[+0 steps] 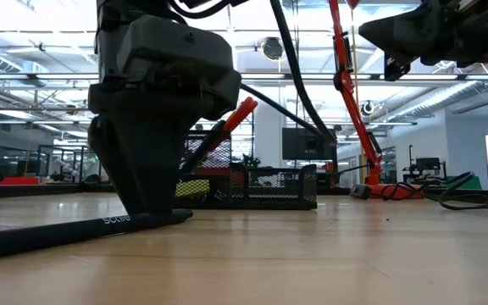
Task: Pick and place office supplies into organizer
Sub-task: Put the black pen into the black desk organizer
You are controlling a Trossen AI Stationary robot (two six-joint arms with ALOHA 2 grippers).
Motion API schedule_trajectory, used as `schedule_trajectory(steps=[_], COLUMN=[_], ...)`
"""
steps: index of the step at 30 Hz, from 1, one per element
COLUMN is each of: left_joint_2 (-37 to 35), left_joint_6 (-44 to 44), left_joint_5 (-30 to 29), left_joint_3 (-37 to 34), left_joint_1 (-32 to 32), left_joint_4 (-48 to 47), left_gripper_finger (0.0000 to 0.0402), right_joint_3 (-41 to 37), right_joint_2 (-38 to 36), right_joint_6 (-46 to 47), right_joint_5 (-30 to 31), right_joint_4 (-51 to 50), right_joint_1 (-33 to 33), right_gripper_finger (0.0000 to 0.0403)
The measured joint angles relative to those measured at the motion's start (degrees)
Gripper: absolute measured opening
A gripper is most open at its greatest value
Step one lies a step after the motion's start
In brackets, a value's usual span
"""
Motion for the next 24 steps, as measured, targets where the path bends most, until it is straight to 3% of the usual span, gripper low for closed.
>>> schedule_trajectory(steps=[11,17,24], left_joint_2=[2.55,2.70,2.70], left_joint_6=[-2.57,3.91,4.84], left_joint_5=[-4.77,-8.85,-9.67], left_joint_3=[0.31,0.28,0.44], left_joint_1=[-0.69,-1.31,-1.76], left_joint_4=[-1.66,-2.70,-7.73], left_gripper_finger=[0.0233,0.0212,0.0177], right_joint_3=[0.00,0.00,0.00], right_joint_2=[0.00,0.00,0.00], right_joint_6=[0.00,0.00,0.38], right_joint_5=[0.00,0.00,0.02], right_joint_4=[0.02,0.05,0.02], right_joint_1=[0.00,-0.01,0.04], right_gripper_finger=[0.0000,0.0000,0.0000])
